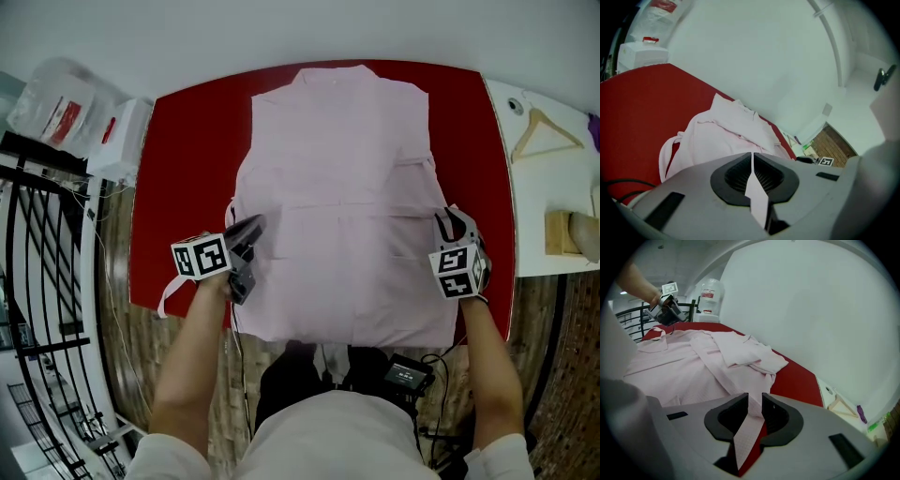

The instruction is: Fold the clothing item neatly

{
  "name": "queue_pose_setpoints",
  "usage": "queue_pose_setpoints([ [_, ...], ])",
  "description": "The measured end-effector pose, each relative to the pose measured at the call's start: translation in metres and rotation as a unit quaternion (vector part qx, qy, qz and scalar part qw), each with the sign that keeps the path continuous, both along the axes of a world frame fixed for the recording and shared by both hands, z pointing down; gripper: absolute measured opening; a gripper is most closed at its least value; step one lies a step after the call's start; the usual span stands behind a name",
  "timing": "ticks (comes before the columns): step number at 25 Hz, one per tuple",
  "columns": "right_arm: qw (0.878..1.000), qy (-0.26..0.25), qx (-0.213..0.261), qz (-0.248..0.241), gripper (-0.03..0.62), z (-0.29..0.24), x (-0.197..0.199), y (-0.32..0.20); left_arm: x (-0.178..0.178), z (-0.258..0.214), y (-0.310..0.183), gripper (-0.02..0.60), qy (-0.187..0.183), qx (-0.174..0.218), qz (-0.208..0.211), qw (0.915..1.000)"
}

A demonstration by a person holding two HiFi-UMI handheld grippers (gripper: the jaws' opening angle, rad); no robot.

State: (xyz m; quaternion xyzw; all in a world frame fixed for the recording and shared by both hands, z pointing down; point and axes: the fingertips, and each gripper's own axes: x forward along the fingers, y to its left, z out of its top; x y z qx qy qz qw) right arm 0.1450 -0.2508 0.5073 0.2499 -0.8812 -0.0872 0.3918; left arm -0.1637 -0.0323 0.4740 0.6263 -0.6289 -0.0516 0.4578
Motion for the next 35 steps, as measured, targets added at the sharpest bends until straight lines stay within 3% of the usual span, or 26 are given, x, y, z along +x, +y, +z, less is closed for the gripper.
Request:
queue_pose_setpoints([
  [5, 0.999, -0.016, 0.016, -0.036, 0.071, -0.029, -0.033, 0.041, -0.011, -0.035, 0.025, 0.011, 0.014, 0.079, -0.025, 0.9964],
  [9, 0.998, -0.021, 0.014, -0.062, 0.069, -0.036, -0.068, 0.086, -0.02, -0.044, 0.052, 0.011, 0.028, 0.118, -0.026, 0.9923],
  [22, 0.988, -0.012, -0.002, -0.155, 0.069, -0.028, -0.196, 0.256, -0.056, -0.042, 0.172, 0.011, 0.059, 0.154, -0.032, 0.9858],
  [31, 0.963, 0.001, -0.002, -0.27, 0.069, -0.014, -0.287, 0.381, -0.067, -0.032, 0.269, 0.011, 0.074, 0.165, -0.061, 0.9817],
  [35, 0.946, 0.007, -0.007, -0.323, 0.069, -0.008, -0.322, 0.43, -0.077, -0.023, 0.312, 0.011, 0.071, 0.164, -0.082, 0.9804],
])
